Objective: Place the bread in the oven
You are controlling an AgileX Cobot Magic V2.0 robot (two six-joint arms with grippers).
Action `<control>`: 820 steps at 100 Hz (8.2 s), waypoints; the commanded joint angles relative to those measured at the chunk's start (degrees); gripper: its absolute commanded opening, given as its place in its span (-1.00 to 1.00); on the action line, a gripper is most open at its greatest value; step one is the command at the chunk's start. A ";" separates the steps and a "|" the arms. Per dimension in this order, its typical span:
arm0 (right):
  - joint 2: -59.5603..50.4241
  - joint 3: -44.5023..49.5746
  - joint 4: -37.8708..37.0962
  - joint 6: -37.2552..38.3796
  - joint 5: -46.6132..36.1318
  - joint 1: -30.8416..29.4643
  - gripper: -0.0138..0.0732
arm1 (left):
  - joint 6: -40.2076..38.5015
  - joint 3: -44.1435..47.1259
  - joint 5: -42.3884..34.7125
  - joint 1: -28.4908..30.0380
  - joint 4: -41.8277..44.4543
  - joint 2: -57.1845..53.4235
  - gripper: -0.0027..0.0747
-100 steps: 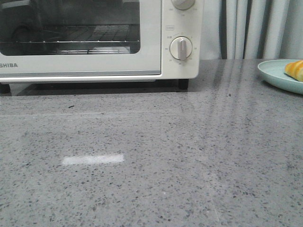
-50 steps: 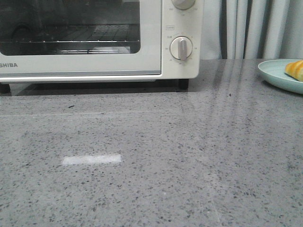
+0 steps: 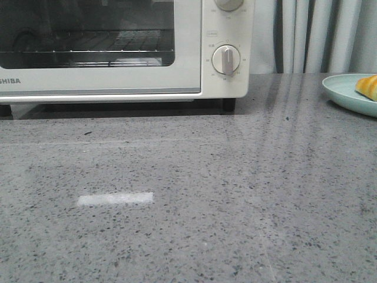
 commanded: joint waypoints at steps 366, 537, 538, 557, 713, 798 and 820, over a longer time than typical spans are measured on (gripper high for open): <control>89.74 -58.40 -15.80 -1.82 35.97 -15.79 0.06 | 12.80 -17.72 18.77 -18.55 -2.99 19.96 -0.99; 95.79 -79.70 -16.15 -1.46 23.65 35.22 -0.84 | 12.90 -17.72 10.96 -18.55 -1.60 16.02 -0.99; 95.79 -79.70 -16.15 -1.34 23.49 34.93 -0.84 | 12.90 -17.72 10.96 -18.55 -1.60 16.02 -0.99; 96.06 -79.70 -16.15 -1.34 21.30 33.13 -0.84 | 12.90 -17.72 10.96 -18.55 -1.60 16.02 -0.99; 5.07 -22.02 -41.15 9.28 24.69 36.65 -0.83 | 12.34 -5.57 1.27 -18.55 4.43 1.29 -0.99; 4.93 -21.90 -41.42 9.28 25.34 36.65 -0.83 | 13.27 -3.28 -1.22 -18.30 15.43 0.67 -0.99; 4.93 -21.90 -41.42 9.28 25.34 36.65 -0.83 | 7.99 7.44 -1.30 -9.84 24.02 -2.86 -0.99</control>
